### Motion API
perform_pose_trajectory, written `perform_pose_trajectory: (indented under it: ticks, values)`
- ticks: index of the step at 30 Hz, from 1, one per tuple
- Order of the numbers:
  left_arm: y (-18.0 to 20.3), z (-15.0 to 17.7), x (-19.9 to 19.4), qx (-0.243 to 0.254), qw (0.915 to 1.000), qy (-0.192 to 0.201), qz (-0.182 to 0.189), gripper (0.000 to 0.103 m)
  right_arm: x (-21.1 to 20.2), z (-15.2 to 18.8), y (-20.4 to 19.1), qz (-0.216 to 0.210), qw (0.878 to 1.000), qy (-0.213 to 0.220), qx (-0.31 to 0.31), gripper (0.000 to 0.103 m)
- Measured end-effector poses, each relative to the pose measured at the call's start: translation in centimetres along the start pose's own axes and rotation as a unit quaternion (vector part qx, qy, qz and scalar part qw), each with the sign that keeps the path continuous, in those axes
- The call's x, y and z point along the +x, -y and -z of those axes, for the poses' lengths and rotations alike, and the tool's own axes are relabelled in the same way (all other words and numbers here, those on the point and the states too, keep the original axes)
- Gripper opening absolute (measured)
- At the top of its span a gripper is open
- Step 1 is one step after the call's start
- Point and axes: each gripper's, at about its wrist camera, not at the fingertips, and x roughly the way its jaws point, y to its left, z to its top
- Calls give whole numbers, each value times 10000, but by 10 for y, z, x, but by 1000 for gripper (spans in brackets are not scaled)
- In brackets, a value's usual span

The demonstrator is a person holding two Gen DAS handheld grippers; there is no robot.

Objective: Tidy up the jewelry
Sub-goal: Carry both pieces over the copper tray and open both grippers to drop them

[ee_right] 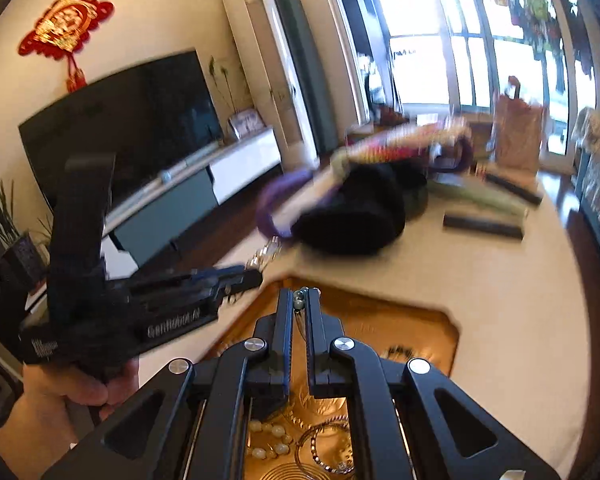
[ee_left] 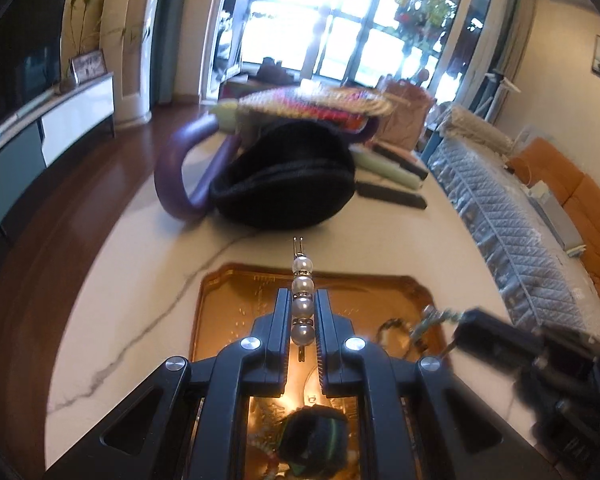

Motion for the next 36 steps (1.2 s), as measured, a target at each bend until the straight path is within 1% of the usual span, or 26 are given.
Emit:
perform_pose_trajectory:
  ticks: [2,5,7,8,9,10,11,12,13,14,15,18,19,20,21,22,24,25,26,28,30,31,32,33,34,36]
  values:
    - [-5,7,15,-83,9997,-231,-40,11,17,12,5,4,9997,-225,96,5]
    - [-5,14,22,-139,9989,-438,-91,11,37,29,12,65,9985,-494,244,5]
    - [-2,19,23,-85,9981,-590,-120,12,39,33,16,106,9980,-497,377,6]
    - [1,20,20,-52,9980,-612,-167,19,37,33,17,146,9978,-477,445,8]
    - [5,20,17,12,9975,-655,-269,41,34,32,18,170,9974,-506,492,21]
    - [9,21,12,98,9970,-663,-386,54,32,32,18,199,9969,-558,518,33]
    - [12,21,6,160,9966,-573,-577,68,25,31,16,279,9970,-536,489,63]
    - [14,22,-4,246,9964,-431,-687,78,19,31,15,499,9968,-439,442,74]
    - [16,24,-13,271,9972,-322,-613,83,10,31,12,755,9960,-324,355,76]
    - [16,25,-20,234,9979,-222,-558,89,6,31,10,828,9956,-297,338,77]
    - [16,28,-31,138,9980,-124,-604,94,0,33,10,857,9951,-312,372,78]
    - [12,39,-58,-296,9964,31,-800,97,-11,40,11,922,9929,-459,600,79]
    - [15,43,-69,-445,9942,51,-974,97,-15,42,8,1033,9916,-506,588,79]
    - [21,46,-81,-513,9916,97,-1182,97,-22,44,5,1134,9909,-460,570,79]
    - [32,47,-97,-480,9886,183,-1414,97,-30,45,0,1194,9906,-408,527,79]
    - [45,47,-116,-292,9866,333,-1572,97,-38,45,-6,1253,9903,-396,458,79]
    - [68,49,-147,-21,9835,538,-1729,98,-57,42,-19,1373,9893,-338,371,79]
    - [78,52,-160,65,9813,559,-1843,98,-64,41,-22,1348,9897,-291,376,79]
    - [88,55,-172,169,9794,572,-1930,98,-80,41,-29,1173,9920,-175,438,79]
    - [107,68,-197,485,9761,740,-1983,99,-98,42,-38,1080,9927,-110,522,79]
    - [112,79,-218,381,9748,908,-2003,100,-119,45,-52,1109,9924,-134,524,79]
    - [113,83,-227,275,9769,910,-1912,100,-131,48,-62,1164,9921,-114,449,79]
    - [111,89,-239,177,9814,877,-1700,101,-137,49,-67,1169,9923,-82,412,79]
    - [110,90,-245,153,9837,847,-1577,101,-149,51,-76,1161,9926,-9,360,79]
    - [112,95,-254,214,9845,785,-1551,101,-161,54,-85,1209,9922,20,307,79]
    - [121,106,-270,444,9822,773,-1656,101,-177,61,-96,1365,9903,23,263,80]
